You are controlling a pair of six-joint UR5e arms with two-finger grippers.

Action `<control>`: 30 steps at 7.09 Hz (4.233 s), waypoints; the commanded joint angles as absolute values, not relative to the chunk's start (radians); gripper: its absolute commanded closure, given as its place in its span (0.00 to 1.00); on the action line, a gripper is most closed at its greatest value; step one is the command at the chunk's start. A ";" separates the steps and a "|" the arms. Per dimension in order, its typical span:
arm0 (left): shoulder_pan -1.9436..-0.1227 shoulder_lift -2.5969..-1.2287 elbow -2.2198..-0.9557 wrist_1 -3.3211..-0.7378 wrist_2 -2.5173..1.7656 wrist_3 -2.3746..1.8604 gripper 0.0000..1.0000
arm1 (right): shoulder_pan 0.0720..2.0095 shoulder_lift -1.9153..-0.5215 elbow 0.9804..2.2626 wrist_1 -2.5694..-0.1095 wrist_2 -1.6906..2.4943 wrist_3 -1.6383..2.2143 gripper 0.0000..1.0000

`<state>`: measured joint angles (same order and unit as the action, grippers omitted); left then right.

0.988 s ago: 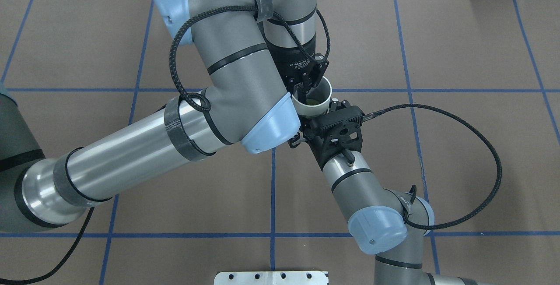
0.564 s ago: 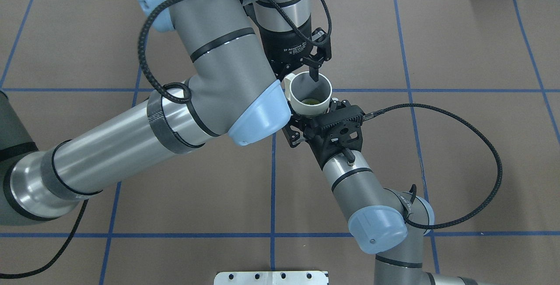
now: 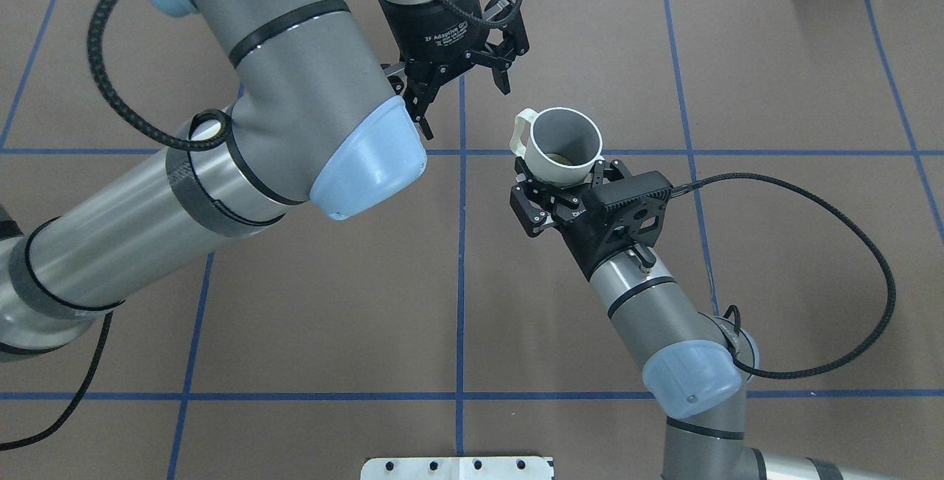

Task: Left arm hands cup to right arm to dump lemon

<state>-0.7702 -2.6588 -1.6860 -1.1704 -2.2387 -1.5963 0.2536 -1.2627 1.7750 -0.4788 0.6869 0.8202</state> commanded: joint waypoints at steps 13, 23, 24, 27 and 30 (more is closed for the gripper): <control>-0.758 -2.605 -1.674 -1.183 -2.230 -1.598 0.00 | 0.469 -1.947 1.476 0.465 0.820 0.868 0.60; -0.742 -2.615 -1.674 -1.183 -2.221 -1.605 0.00 | 0.649 -2.111 1.296 0.713 1.026 1.501 0.54; -0.742 -2.615 -1.674 -1.184 -2.221 -1.605 0.00 | 0.649 -2.112 1.270 0.765 1.028 1.567 0.53; -0.744 -2.618 -1.677 -1.183 -2.209 -1.605 0.00 | 0.647 -2.088 1.192 0.879 1.032 1.701 0.53; -0.744 -2.625 -1.677 -1.181 -2.206 -1.605 0.00 | 0.647 -2.066 1.180 0.906 1.029 1.848 0.54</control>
<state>-0.7435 -2.6232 -1.6765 -1.1813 -2.2075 -1.6045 0.6474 -2.0781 1.1885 0.8873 1.0317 1.7960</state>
